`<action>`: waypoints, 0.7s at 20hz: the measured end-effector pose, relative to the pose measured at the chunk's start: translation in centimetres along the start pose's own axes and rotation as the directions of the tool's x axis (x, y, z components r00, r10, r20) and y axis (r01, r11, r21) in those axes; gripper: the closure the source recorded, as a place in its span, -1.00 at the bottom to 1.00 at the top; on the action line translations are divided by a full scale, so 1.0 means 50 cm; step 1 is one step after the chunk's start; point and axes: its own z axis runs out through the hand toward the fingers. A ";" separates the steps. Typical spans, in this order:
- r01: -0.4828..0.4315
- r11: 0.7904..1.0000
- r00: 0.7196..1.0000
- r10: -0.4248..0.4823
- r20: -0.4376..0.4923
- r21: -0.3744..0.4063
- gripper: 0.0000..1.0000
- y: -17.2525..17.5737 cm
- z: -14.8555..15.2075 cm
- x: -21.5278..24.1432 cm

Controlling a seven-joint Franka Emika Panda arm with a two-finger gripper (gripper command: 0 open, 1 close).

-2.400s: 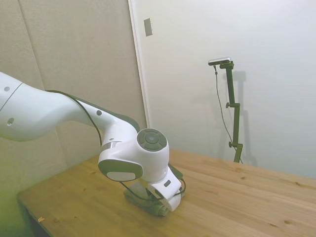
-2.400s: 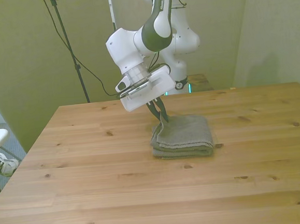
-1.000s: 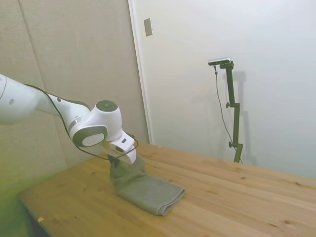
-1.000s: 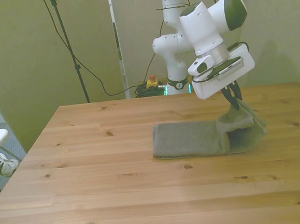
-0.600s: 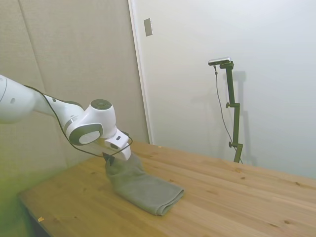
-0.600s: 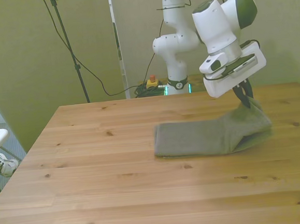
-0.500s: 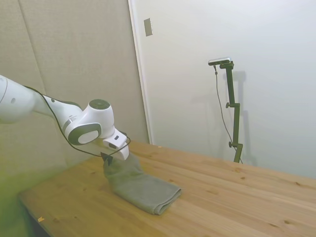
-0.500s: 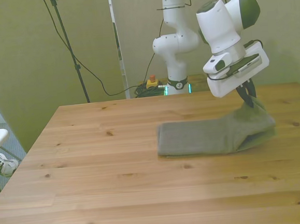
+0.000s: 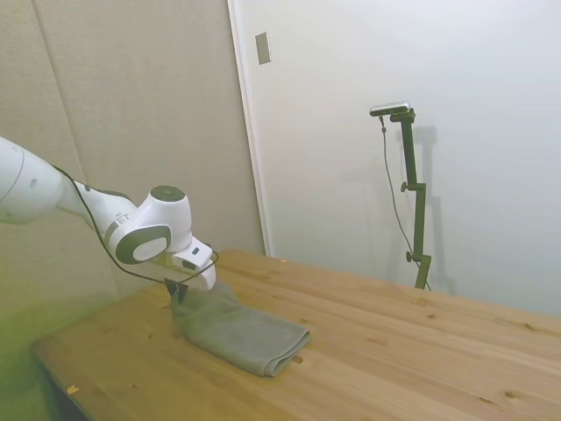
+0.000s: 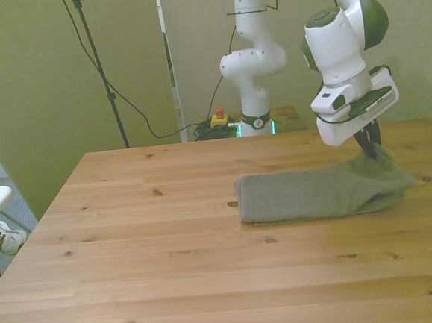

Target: Unfold the towel

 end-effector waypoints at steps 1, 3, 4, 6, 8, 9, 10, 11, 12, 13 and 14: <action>0.000 1.000 1.000 0.000 -0.001 0.000 -1.00 0.000 -0.001 0.000; 0.000 1.000 1.000 0.000 -0.001 0.001 -1.00 0.000 -0.001 0.001; -0.002 1.000 1.000 0.002 -0.002 0.001 -1.00 0.001 -0.002 0.002; -0.011 1.000 1.000 0.011 -0.008 0.003 -1.00 0.008 -0.007 0.011; -0.023 1.000 1.000 0.024 -0.018 0.008 -1.00 0.018 -0.020 0.023; -0.028 1.000 0.999 0.028 -0.024 0.011 -1.00 0.023 -0.030 0.029; -0.028 0.999 0.999 0.029 -0.028 0.016 -1.00 0.025 -0.042 0.030; -0.026 0.999 0.999 0.027 -0.033 0.021 -1.00 0.024 -0.057 0.029; -0.018 0.999 0.999 0.019 -0.043 0.030 -1.00 0.019 -0.077 0.022; -0.010 0.999 0.999 0.012 -0.048 0.036 -1.00 0.015 -0.093 0.013; -0.002 0.999 0.999 0.004 -0.054 0.040 -1.00 0.012 -0.106 0.002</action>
